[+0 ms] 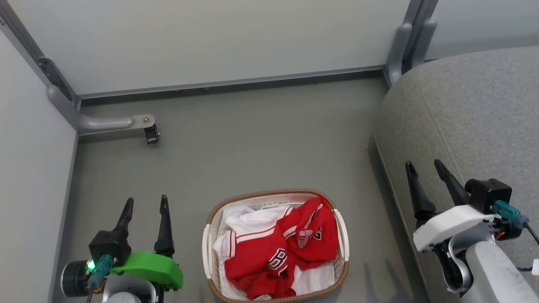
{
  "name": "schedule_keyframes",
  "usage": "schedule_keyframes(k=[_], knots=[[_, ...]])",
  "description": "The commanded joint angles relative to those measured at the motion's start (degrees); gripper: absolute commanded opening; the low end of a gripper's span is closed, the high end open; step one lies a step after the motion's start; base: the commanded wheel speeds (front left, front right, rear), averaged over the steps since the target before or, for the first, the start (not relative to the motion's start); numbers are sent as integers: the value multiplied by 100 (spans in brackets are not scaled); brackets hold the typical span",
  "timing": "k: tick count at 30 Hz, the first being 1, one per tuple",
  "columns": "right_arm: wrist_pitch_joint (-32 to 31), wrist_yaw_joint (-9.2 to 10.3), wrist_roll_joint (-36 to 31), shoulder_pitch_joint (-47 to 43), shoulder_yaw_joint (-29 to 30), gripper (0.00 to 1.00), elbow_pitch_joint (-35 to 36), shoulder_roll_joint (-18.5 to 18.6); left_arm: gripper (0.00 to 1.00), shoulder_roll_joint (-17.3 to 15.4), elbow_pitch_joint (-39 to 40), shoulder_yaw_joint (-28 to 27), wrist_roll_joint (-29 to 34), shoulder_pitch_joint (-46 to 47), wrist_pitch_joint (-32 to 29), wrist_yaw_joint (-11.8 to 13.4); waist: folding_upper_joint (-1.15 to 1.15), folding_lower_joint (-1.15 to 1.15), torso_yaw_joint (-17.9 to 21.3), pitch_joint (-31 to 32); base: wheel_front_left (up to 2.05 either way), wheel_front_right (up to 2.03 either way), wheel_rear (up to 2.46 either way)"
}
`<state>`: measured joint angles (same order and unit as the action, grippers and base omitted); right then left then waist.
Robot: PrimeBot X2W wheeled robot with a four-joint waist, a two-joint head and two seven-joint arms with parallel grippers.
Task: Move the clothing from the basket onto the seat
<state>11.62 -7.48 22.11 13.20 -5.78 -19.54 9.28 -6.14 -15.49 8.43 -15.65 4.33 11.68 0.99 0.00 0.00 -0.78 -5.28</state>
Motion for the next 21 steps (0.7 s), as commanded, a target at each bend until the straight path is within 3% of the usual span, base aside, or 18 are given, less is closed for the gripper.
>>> schedule_keyframes(k=[1,11,21], knots=[[59,-2,-126,225,-6,100,99,58,100,22,-40,49,174,255,48,-46,0,0,123,-335,0,0,0],[177,-1,-467,858,-80,100,503,186,100,199,-581,627,763,1211,161,-326,0,0,505,-1528,0,0,0],[277,-1,-790,1448,-214,100,926,146,100,282,-1894,1349,1215,2375,265,-565,0,0,931,-2751,0,0,0]])
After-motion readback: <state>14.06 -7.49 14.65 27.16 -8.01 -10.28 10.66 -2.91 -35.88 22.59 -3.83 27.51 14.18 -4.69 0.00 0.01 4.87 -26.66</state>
